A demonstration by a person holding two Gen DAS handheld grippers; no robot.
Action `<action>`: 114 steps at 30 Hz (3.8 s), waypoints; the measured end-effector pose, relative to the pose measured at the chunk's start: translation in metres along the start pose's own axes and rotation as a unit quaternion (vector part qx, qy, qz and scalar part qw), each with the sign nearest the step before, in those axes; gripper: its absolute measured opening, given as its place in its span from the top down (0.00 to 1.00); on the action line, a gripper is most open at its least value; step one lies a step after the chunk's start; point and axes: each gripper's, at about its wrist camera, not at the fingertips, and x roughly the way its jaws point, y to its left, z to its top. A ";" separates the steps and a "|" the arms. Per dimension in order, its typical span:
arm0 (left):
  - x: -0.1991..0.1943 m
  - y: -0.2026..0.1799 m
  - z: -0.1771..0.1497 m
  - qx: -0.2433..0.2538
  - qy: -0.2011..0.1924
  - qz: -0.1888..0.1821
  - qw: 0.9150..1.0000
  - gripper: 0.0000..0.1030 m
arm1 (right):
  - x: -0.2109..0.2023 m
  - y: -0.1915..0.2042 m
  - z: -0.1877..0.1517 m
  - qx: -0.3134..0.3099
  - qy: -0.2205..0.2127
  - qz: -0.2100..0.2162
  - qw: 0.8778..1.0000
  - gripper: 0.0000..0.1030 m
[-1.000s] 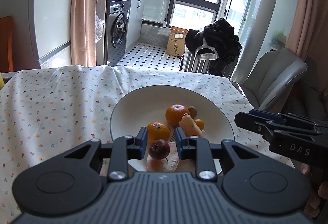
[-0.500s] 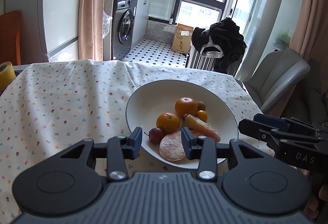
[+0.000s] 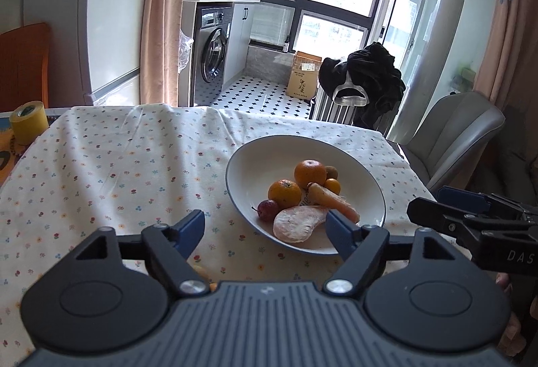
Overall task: Organize fruits
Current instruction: 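Open left tool to release the plum while right tool releases the segment, then withdraw both open tools from the bowl toward the kiwi and kumquat, then move left tool to the brown kiwi while right tool approaches the kumquat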
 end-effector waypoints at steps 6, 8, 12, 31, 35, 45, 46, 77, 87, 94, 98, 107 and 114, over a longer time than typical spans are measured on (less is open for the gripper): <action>-0.015 0.003 -0.007 -0.003 -0.006 0.015 1.000 0.14 | -0.017 0.006 -0.002 -0.003 -0.011 0.001 1.000 0.00; -0.020 0.003 -0.009 -0.004 -0.008 0.017 1.000 0.13 | -0.022 0.008 -0.002 -0.004 -0.012 0.000 1.000 0.00; -0.033 0.003 -0.014 -0.001 -0.012 0.017 1.000 0.11 | -0.031 0.010 -0.004 0.000 -0.013 0.001 1.000 0.00; -0.078 0.010 -0.037 -0.012 -0.021 0.016 1.000 0.10 | -0.063 0.025 -0.009 0.001 -0.005 0.018 1.000 0.00; -0.083 0.012 -0.044 -0.015 -0.019 0.015 1.000 0.10 | -0.069 0.026 -0.011 0.003 -0.003 0.018 1.000 0.00; -0.091 0.019 -0.057 -0.024 -0.016 0.007 1.000 0.10 | -0.071 0.030 -0.019 0.005 0.011 0.022 1.000 0.00; -0.092 0.020 -0.058 -0.023 -0.017 0.007 1.000 0.10 | -0.070 0.032 -0.020 0.004 0.012 0.024 1.000 0.00; -0.063 0.071 -0.076 -0.052 -0.003 0.026 0.998 0.28 | 0.001 0.067 -0.038 -0.015 0.074 0.084 0.994 0.04; -0.050 0.085 -0.076 -0.063 0.004 0.024 0.998 0.51 | 0.035 0.088 -0.041 -0.042 0.114 0.113 0.986 0.33; -0.039 0.092 -0.073 -0.068 0.010 0.020 0.997 0.58 | 0.059 0.096 -0.041 -0.051 0.134 0.117 0.983 0.43; -0.033 0.096 -0.071 -0.069 0.015 0.021 0.997 0.58 | 0.069 0.098 -0.041 -0.054 0.142 0.121 0.981 0.44; -0.020 0.101 -0.068 -0.073 0.023 0.020 0.997 0.65 | 0.090 0.102 -0.041 -0.057 0.156 0.126 0.978 0.45; -0.013 0.102 -0.067 -0.074 0.031 0.021 0.997 0.66 | 0.106 0.105 -0.045 -0.060 0.168 0.134 0.975 0.52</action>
